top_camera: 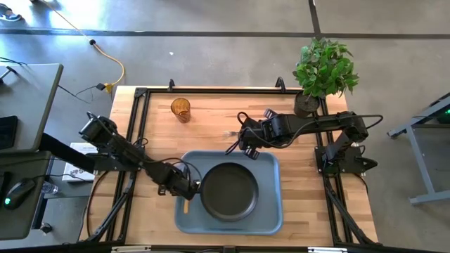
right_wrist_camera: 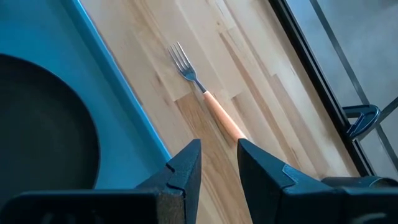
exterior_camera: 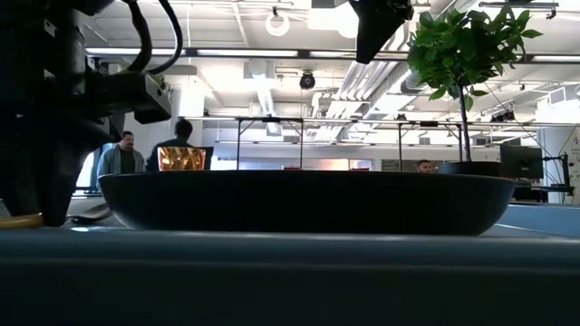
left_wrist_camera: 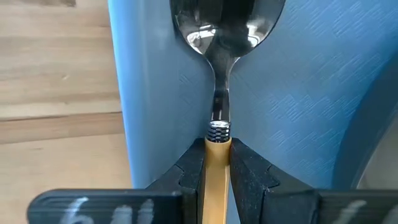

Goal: Pick and place plate/cup/fork/spoon on tray
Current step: Put the brown spoon on the blue serving tray to the left of the black plate

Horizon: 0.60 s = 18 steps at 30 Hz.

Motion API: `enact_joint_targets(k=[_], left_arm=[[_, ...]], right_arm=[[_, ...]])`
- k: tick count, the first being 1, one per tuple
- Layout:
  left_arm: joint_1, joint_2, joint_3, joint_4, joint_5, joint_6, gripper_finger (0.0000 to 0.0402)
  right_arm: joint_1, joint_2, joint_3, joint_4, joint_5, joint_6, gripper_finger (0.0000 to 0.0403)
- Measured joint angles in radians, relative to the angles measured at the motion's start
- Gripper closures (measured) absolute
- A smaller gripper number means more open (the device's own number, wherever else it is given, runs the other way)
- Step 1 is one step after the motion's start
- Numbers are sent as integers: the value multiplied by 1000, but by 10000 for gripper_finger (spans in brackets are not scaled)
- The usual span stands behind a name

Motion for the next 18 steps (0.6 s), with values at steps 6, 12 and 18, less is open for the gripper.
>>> enact_joint_targets(k=[6,12,18], left_arm=[[0,5,0,3,5,0,357],[0,6,0,1,8,0,337],[0,6,-1,2,8,26,303]], right_arm=[[0,0,0,1,-2,0,308],[0,0,0,1,-2,0,308],[0,0,0,1,-2,0,308]])
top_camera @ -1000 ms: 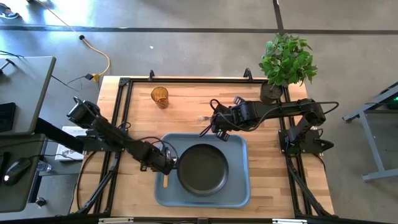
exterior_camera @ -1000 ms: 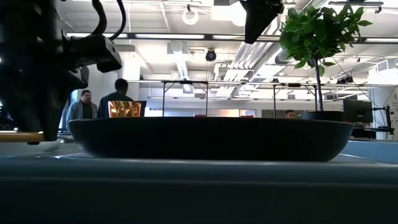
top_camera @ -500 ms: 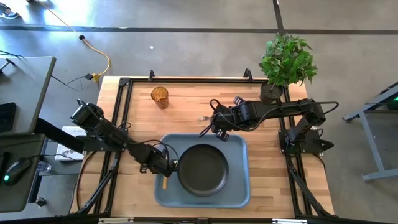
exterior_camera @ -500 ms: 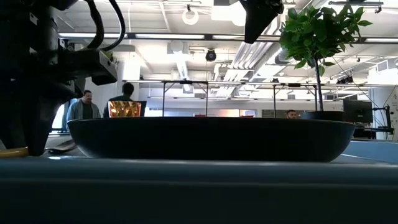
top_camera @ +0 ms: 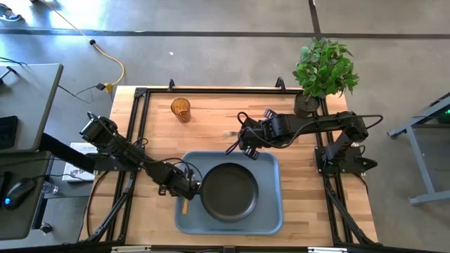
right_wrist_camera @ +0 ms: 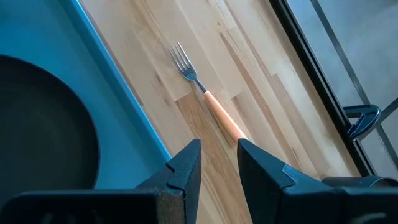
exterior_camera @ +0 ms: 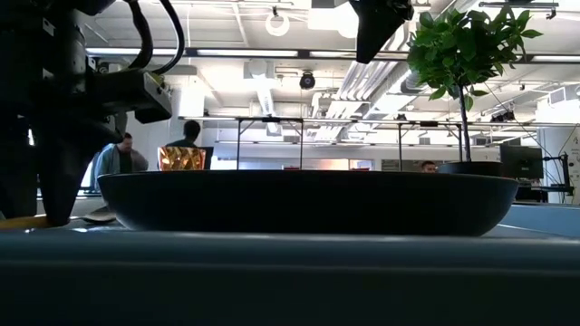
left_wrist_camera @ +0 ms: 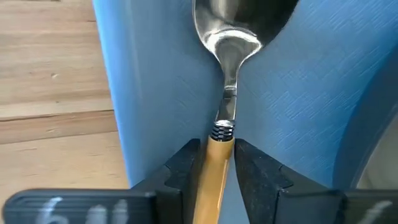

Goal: Pick and place plate/cup/fork/spoon on tray
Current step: Put the brown spoon on the blue serving tray to the left of the black plate, then put the brown fork on the blue serving tray to the left of the black plate

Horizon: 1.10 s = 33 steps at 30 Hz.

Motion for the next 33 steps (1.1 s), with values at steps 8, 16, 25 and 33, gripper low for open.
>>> enact_joint_targets(k=[8,16,25,33], left_arm=[[0,-16,-4,-2,-1,1,292],[-1,-19,-4,-1,-2,1,295],[-1,-20,16,-18,-42,21,296],[0,-21,85,-178,-49,67,295]], right_arm=[[0,0,0,0,0,0,308],[0,0,0,0,0,0,308],[0,0,0,0,-1,0,308],[0,0,0,0,-28,0,308]])
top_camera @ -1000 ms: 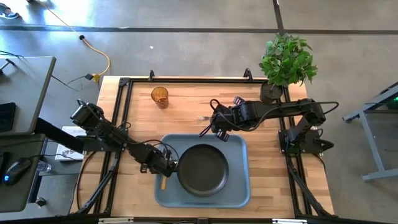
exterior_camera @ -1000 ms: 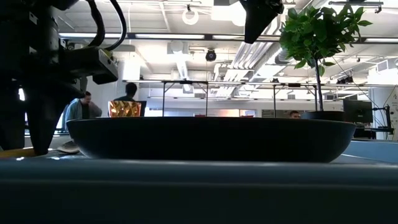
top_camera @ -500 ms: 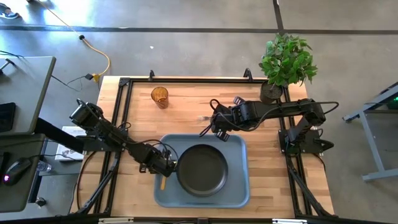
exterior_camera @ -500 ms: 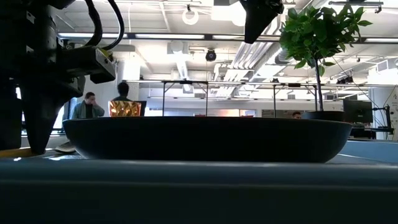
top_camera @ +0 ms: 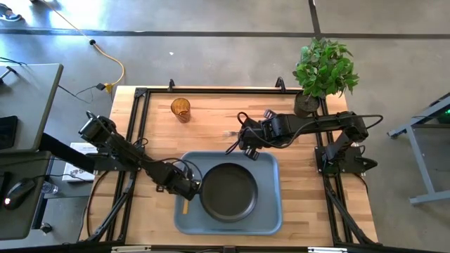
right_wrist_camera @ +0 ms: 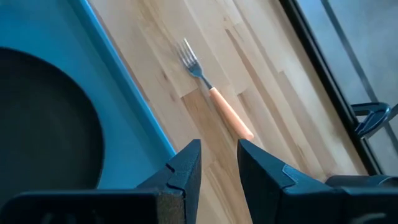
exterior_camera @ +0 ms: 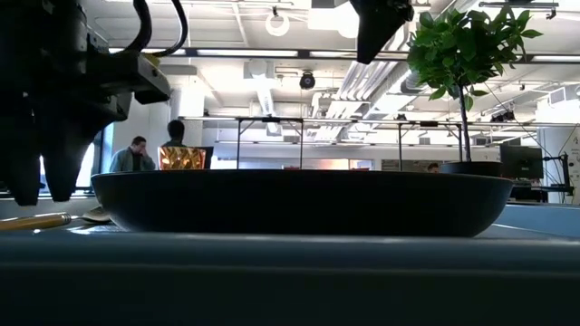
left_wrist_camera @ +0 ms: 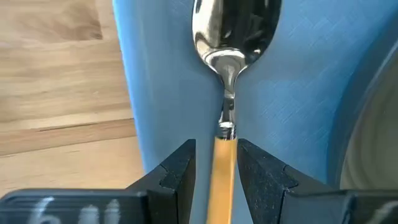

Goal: Pick and place plate/cup/fork/spoon on tray
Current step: Put the brown fork on the blue serving tray to the left of the black plate

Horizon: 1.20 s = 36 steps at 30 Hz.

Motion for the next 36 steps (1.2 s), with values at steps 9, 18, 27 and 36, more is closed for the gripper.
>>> enact_joint_targets(k=[9,18,27,36], left_arm=[[32,-28,89,-228,-35,174,296],[175,-242,95,-337,-211,499,295],[341,-413,95,-348,-267,922,296],[485,-511,95,-347,-266,1304,300]], right_arm=[[0,0,0,0,-59,44,308],[-2,0,0,7,-98,89,308],[-7,0,0,15,-99,117,308],[-62,0,0,12,-130,239,285]])
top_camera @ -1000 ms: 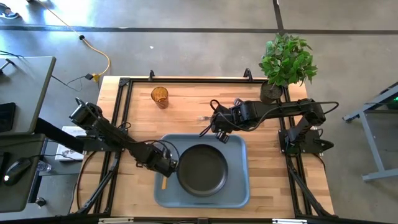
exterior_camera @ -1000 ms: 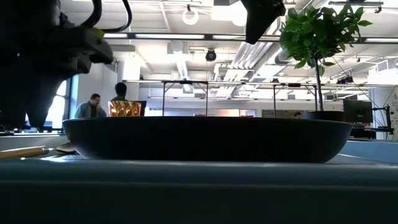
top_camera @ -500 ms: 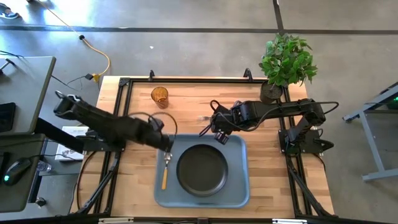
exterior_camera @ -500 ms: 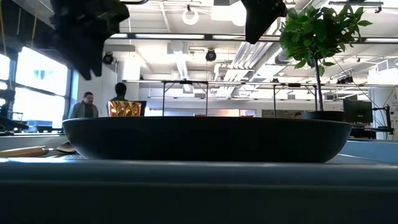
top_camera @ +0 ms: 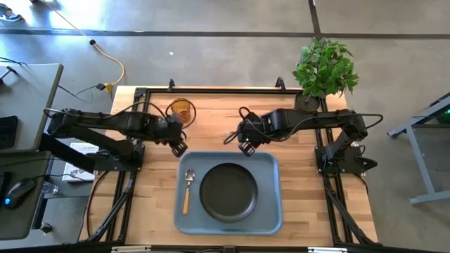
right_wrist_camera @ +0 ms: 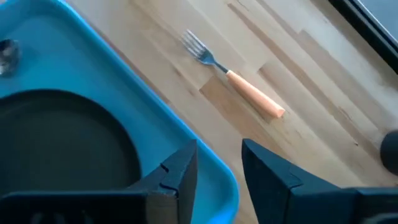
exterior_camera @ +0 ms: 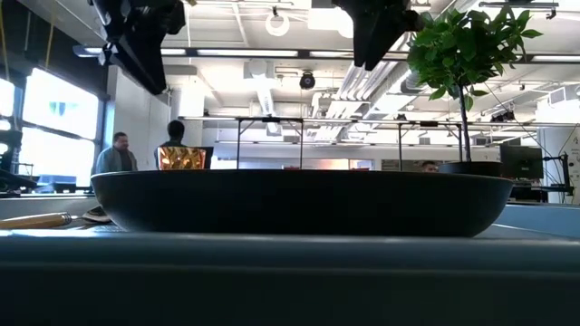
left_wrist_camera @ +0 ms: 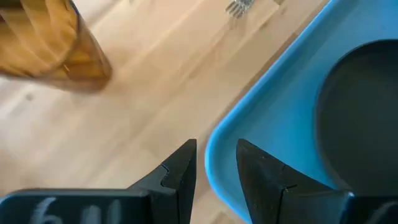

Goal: Pick and place plate/cup/fork/spoon on tray
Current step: Put the brown fork on the blue serving tray to the left of the black plate

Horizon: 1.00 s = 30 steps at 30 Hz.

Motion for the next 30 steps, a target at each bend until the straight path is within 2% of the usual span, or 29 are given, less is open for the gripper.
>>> enact_joint_targets(k=[7,12,18,21,26,30], left_arm=[[88,-48,0,0,1,196,300],[136,-64,0,0,7,252,300],[184,-63,0,0,7,261,300],[202,-63,0,0,7,261,300],[230,-63,0,1,7,254,300],[248,-63,0,1,3,254,300]], right_arm=[[-75,1,0,-1,-12,-192,254],[-166,1,-9,9,-102,-306,253],[-275,2,-163,145,-264,-478,253],[-307,4,-243,243,-296,-541,253],[-342,3,-346,370,-363,-749,253],[-366,3,-427,458,-378,-893,253]])
